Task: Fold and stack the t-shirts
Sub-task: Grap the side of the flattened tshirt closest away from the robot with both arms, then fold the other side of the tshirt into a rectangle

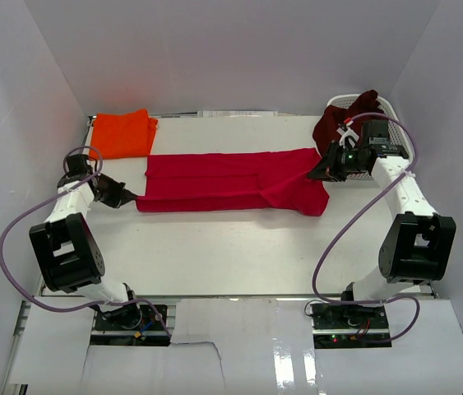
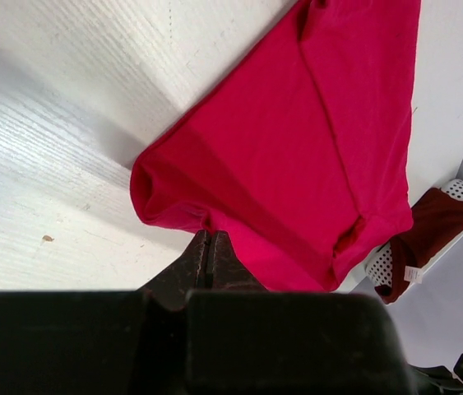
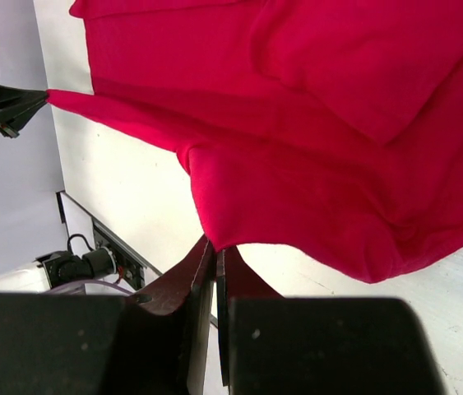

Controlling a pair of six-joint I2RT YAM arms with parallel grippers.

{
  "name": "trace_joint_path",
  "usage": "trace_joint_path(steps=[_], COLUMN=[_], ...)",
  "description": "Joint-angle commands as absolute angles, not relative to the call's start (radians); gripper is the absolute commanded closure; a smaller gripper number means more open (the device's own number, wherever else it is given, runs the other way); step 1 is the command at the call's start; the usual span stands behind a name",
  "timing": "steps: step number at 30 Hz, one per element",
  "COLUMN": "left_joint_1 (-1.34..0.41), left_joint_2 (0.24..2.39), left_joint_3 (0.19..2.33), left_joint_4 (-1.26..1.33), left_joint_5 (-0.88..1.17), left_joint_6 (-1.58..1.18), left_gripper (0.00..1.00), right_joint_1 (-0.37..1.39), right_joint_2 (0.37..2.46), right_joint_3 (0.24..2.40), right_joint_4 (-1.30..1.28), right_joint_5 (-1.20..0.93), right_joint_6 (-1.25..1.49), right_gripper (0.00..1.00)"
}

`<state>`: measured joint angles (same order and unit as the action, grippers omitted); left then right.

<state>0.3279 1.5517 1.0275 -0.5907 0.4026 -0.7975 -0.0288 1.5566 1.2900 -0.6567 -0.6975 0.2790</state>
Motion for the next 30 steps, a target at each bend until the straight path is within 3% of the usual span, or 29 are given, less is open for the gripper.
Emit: trace_joint_path(steps=[1, 30], left_joint_1=[0.327, 0.255], left_joint_2=[1.557, 1.758], left_joint_3=[1.072, 1.270], left_joint_4=[-0.583, -0.584], left_joint_5=[0.393, 0.333], left_joint_6=[-0.792, -0.810], left_gripper=[1.00, 1.00], right_joint_1=[-0.032, -0.037], right_joint_2=[1.575, 1.752], right_joint_3=[1.351, 1.468], right_joint_4=[-0.652, -0.614], right_joint_5=[-0.701, -0.689], right_joint_6=[0.276, 0.298], right_gripper=[0.92, 0.92])
